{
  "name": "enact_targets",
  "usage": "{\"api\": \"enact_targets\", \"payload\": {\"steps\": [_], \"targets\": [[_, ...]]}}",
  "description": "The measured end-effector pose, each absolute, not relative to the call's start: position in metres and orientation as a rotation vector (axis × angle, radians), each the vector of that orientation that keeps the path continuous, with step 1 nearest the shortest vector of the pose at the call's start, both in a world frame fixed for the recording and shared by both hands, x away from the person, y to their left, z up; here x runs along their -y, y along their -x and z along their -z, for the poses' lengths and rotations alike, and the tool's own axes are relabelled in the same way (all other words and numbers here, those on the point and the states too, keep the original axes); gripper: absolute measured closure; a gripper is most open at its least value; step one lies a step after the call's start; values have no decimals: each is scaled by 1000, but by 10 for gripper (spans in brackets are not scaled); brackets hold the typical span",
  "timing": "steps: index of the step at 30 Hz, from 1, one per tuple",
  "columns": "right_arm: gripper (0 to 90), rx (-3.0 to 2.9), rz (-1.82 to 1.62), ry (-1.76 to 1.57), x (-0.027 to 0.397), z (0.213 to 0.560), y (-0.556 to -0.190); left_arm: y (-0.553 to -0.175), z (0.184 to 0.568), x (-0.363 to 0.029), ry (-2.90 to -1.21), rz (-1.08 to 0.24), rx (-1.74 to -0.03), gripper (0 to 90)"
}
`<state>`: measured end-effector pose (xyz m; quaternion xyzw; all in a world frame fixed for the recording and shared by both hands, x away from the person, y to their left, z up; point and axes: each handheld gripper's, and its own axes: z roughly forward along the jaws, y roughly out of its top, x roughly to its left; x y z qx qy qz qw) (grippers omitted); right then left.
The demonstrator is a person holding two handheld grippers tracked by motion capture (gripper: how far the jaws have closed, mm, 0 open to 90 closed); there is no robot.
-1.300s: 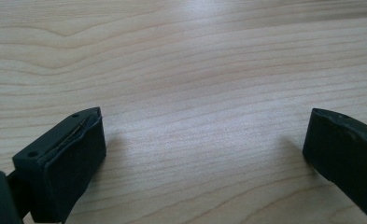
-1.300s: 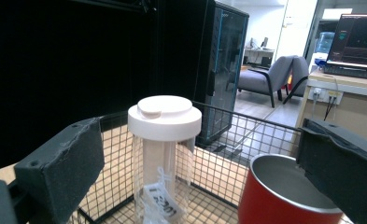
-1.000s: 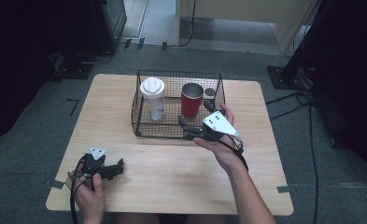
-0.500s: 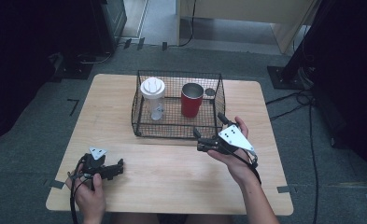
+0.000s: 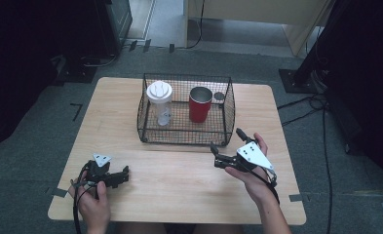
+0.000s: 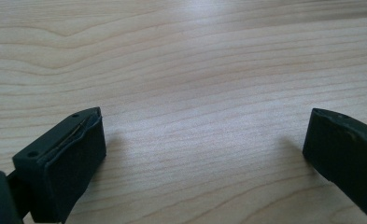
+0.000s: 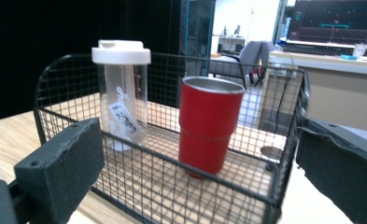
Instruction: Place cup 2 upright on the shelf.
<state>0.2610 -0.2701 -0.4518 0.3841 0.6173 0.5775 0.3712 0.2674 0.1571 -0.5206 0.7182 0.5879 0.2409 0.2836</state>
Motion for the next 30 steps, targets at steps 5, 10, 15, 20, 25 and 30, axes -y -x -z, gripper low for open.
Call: {"api": "enact_targets", "payload": {"steps": [5,10,15,20,25,30], "targets": [[11,-1573,-1464,-1018,282,460,-254,-267,521,-157,-1922,-645,-1574,1],[11,-1569,-1440,-1049,293,470,-248,-267,520,-157,-1925,-645,-1573,0],[12,-1565,-1414,-1081,304,479,-242,-267,520,-157,-1925,-645,-1573,1],[12,-1563,-1388,-1105,313,486,-237,-267,520,-157,-1926,-645,-1573,1],[12,-1565,-1356,-1129,322,494,-232,-267,520,-157,-1927,-645,-1572,1],[12,-1566,-1310,-1145,331,502,-228,-267,520,-157,-1927,-645,-1572,0]]}}
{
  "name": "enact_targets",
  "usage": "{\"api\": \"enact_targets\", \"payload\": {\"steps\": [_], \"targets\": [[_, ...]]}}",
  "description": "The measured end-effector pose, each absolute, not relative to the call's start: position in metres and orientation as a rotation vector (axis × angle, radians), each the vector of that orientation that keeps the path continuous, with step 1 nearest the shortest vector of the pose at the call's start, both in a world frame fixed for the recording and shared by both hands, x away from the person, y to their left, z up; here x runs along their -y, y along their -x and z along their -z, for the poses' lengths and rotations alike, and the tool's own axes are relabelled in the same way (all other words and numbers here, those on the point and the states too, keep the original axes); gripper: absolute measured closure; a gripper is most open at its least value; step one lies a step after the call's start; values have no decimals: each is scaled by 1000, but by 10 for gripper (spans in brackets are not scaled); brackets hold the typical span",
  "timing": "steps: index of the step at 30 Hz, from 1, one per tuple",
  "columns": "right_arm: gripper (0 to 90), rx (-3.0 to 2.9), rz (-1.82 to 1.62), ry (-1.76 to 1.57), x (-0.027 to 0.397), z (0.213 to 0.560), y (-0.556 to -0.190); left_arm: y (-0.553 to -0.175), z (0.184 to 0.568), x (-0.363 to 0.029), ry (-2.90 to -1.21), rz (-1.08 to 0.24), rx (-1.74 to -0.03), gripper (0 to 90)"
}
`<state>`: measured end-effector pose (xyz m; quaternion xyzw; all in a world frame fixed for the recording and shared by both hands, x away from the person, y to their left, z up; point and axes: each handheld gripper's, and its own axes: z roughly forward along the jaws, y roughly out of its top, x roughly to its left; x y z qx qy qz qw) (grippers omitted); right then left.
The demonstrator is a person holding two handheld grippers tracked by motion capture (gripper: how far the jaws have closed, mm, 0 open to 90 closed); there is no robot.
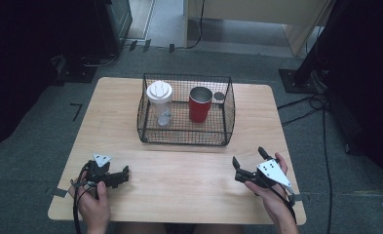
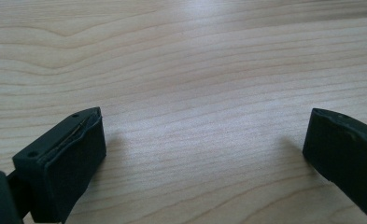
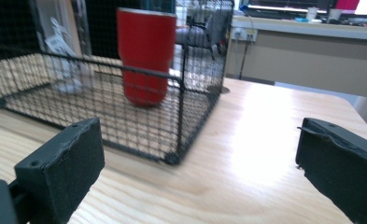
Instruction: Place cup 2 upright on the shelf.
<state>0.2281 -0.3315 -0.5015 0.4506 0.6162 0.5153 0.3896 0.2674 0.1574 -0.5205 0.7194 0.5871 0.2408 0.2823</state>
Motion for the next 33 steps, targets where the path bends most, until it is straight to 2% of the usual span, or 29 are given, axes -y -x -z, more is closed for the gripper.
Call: {"api": "enact_targets", "payload": {"steps": [23,26,33], "targets": [[20,-1585,-1100,-1237,377,522,-206,-267,521,-157,-1924,-645,-1573,1],[51,-1644,-978,-1273,385,522,-205,-267,521,-157,-1925,-646,-1572,1],[54,-1704,-898,-1428,399,523,-202,-267,521,-157,-1923,-646,-1573,0]]}}
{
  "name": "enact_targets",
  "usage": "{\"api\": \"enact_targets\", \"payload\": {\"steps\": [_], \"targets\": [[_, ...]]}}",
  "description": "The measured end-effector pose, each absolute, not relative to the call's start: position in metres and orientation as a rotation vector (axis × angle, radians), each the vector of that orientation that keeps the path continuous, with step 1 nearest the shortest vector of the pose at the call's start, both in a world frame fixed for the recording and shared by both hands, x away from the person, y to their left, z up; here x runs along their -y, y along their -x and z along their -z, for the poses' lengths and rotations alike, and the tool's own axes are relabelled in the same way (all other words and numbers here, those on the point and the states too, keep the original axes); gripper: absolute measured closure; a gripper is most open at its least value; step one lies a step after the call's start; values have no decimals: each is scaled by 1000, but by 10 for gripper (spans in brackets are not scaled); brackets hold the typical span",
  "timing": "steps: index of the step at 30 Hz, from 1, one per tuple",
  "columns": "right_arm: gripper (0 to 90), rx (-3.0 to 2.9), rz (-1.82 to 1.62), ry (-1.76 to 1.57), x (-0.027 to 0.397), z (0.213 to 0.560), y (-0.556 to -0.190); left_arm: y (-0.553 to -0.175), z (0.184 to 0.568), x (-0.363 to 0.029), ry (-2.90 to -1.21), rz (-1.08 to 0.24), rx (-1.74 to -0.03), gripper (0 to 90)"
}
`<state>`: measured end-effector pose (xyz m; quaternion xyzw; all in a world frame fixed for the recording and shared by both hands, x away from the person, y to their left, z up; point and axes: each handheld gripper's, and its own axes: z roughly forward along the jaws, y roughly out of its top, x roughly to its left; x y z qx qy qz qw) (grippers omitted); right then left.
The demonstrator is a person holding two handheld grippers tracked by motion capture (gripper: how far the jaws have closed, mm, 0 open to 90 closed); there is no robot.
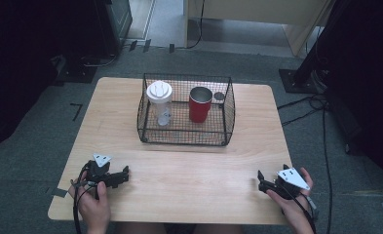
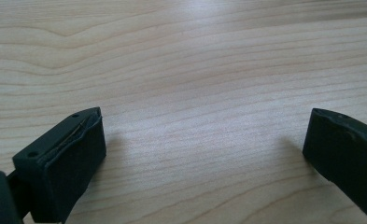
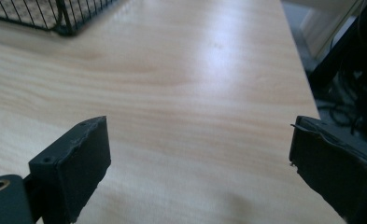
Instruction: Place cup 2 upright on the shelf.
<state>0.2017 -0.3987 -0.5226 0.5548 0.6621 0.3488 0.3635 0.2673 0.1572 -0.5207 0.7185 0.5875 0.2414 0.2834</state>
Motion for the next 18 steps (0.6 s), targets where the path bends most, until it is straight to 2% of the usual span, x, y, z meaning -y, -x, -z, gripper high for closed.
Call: {"api": "enact_targets", "payload": {"steps": [6,9,18], "targets": [[41,-1872,-767,-1511,397,527,-209,-267,521,-157,-1926,-645,-1572,1],[33,-1913,-846,-1627,404,528,-213,-267,521,-157,-1926,-646,-1572,1],[19,-1880,-825,-1661,403,528,-215,-267,521,-157,-1925,-645,-1572,1]]}}
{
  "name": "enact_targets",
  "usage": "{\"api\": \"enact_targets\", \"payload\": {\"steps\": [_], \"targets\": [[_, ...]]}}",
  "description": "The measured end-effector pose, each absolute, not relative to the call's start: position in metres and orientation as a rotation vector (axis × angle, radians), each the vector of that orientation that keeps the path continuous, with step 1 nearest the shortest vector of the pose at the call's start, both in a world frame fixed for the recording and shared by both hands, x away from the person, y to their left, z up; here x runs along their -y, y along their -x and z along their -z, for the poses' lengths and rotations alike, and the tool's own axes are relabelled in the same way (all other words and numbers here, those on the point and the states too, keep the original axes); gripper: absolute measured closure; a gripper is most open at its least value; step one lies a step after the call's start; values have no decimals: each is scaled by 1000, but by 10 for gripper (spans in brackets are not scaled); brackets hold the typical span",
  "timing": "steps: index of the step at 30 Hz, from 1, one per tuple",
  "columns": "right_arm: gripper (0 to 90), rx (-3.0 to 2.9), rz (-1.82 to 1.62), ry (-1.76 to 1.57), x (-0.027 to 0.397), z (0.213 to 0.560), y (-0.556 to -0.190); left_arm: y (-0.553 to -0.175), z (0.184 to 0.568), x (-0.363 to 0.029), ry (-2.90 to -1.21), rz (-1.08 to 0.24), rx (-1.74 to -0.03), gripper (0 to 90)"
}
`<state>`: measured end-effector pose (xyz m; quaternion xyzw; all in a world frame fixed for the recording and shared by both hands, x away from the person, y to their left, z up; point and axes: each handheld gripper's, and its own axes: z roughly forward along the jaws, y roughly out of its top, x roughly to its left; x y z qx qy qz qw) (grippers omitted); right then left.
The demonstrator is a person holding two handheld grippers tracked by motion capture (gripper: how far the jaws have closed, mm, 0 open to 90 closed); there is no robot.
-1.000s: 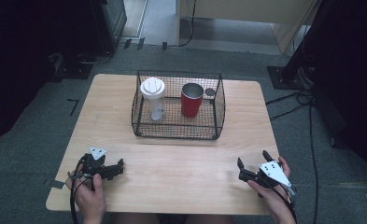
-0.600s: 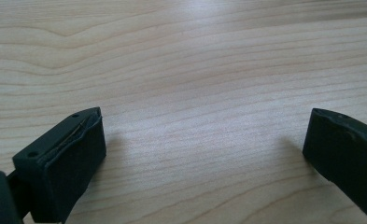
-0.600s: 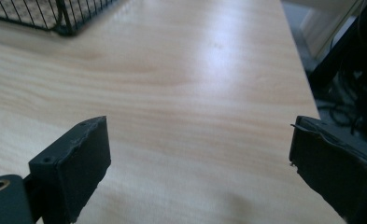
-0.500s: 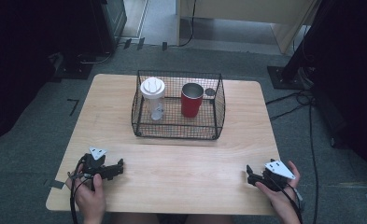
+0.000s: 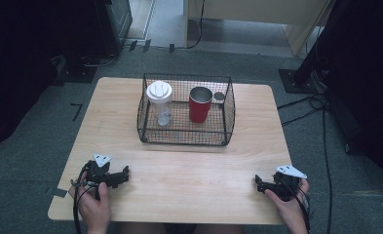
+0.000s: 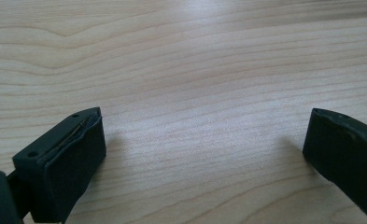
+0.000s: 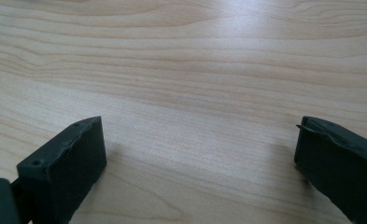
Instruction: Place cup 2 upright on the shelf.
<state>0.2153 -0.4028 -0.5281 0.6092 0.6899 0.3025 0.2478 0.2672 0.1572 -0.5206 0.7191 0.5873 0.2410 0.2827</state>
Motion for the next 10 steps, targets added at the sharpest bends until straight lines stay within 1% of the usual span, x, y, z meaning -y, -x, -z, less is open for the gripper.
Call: {"api": "enact_targets", "payload": {"steps": [10], "targets": [[19,-1866,-819,-1672,402,528,-216,-267,521,-157,-1925,-645,-1573,1]]}}
